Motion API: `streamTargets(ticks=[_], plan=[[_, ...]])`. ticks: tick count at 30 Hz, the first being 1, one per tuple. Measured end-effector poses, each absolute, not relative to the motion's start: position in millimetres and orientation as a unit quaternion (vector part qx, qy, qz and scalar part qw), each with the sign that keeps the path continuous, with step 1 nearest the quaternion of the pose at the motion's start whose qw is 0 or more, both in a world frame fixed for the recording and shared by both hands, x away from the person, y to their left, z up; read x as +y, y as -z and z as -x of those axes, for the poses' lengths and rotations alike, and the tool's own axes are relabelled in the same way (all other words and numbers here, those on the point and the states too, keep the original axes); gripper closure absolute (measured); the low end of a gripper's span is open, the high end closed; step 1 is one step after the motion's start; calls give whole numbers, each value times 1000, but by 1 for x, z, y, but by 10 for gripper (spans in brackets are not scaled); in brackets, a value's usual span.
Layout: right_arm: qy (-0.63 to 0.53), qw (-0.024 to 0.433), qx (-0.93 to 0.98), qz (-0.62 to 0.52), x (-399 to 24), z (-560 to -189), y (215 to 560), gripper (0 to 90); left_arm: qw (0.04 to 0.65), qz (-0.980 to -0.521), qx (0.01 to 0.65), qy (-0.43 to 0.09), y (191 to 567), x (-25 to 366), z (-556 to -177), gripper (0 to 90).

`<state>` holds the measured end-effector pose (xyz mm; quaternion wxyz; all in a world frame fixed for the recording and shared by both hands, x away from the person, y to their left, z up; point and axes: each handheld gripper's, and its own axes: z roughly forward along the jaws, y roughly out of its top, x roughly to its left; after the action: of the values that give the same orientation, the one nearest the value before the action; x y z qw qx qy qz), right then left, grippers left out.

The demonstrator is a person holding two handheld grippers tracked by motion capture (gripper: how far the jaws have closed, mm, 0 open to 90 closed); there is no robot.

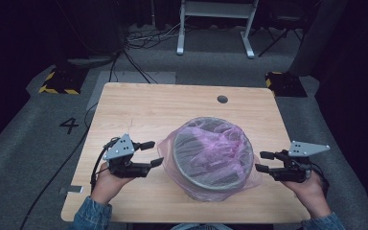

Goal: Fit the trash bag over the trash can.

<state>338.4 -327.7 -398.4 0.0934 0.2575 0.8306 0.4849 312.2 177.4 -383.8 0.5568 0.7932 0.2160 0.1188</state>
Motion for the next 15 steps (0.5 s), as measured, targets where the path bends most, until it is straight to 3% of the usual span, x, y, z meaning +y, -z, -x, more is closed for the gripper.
streamTargets(ticks=[7,15], plan=[[-487,67,842,-220,-312,-315,395,281,542,-809,200,-110,383,160,-294,333],[-481,52,850,-208,-295,-302,395,234,549,-802,222,-75,382,145,-299,271]])
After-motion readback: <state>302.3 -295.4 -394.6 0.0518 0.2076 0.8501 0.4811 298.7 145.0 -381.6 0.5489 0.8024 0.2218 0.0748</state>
